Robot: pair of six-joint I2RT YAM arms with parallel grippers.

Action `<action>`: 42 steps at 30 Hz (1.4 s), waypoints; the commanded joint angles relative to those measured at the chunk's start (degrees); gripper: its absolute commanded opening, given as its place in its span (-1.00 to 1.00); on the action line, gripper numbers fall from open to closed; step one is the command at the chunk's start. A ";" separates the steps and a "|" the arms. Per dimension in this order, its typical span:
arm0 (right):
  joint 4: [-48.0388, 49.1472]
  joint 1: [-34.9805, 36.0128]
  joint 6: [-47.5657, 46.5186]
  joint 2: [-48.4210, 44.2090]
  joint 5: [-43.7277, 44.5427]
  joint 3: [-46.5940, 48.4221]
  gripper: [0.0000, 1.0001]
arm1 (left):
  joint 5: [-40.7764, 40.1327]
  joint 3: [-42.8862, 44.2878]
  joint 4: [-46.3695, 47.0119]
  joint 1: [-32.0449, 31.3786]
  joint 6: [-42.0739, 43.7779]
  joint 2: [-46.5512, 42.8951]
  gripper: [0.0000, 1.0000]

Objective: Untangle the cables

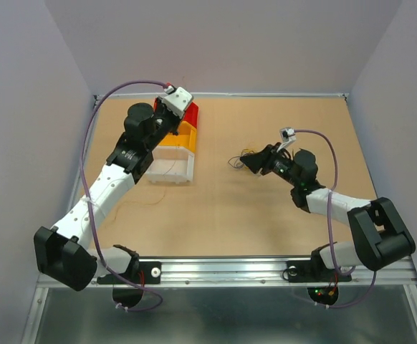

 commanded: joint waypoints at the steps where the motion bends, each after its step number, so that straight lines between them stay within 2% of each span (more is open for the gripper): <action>1: 6.02 2.31 -2.39 1.45 -5.56 1.37 0.11 | 1.45 -3.07 5.74 0.95 -3.31 -0.67 -1.00; 3: 6.46 4.85 -4.41 2.51 -9.08 3.38 0.23 | 3.18 -3.69 5.66 1.92 -6.11 -1.72 -1.00; 6: 6.37 9.24 -8.45 5.58 -10.67 5.24 0.41 | 11.69 -7.63 6.71 2.62 -10.07 -4.70 -1.00; 8: 6.37 11.10 -10.56 7.07 -10.67 5.85 0.42 | 19.41 -8.96 6.72 2.62 -11.31 -5.15 -1.00; 11: 6.37 15.30 -13.28 9.10 -9.10 6.65 0.43 | 22.52 -10.20 6.98 2.62 -13.33 -5.07 -1.00; 18: 6.63 23.13 -17.69 13.49 -2.86 11.21 0.44 | 18.85 -13.27 11.20 2.62 -15.26 -7.43 -1.00; 19: 6.55 24.71 -17.60 15.85 -2.33 15.57 0.46 | 18.32 -13.45 11.28 2.62 -15.53 -8.39 -1.00; 22: 6.81 25.34 -15.85 21.39 -2.14 20.60 0.54 | 18.22 -14.32 12.07 2.62 -15.88 -9.89 -1.00; 26: 7.24 26.66 -13.74 29.48 -1.44 31.40 0.54 | 16.65 -14.85 12.52 3.06 -16.32 -11.65 -1.00; 28: 7.25 27.45 -11.90 33.16 3.27 34.15 0.54 | 13.94 -15.03 12.95 3.59 -17.28 -12.44 -1.00; 32: 8.56 27.54 -10.75 38.80 5.93 40.13 0.54 | 13.47 -16.17 14.45 6.39 -19.39 -13.85 -1.00; 35: 9.54 27.54 -10.22 42.58 3.84 44.17 0.49 | 16.02 -17.40 15.33 8.68 -20.71 -14.64 -1.00; 37: 9.80 27.63 -9.96 44.08 3.05 47.24 0.33 | 17.25 -18.11 16.20 9.74 -21.50 -14.65 -1.00; 38: 9.71 27.63 -9.43 45.04 2.87 48.04 0.21 | 17.43 -18.11 16.38 10.09 -22.12 -14.47 -1.00; 39: 9.71 27.54 -8.99 45.31 3.21 48.48 -0.06 | 17.61 -18.02 16.56 10.79 -22.38 -14.29 -1.00; 41: 9.80 27.63 -9.51 44.62 3.05 49.45 -0.22 | 17.78 -18.11 17.00 11.50 -23.26 -13.86 -1.00; 42: 9.71 27.54 -9.43 44.00 3.22 49.63 -0.52 | 17.70 -18.28 17.35 12.20 -23.27 -13.33 -1.00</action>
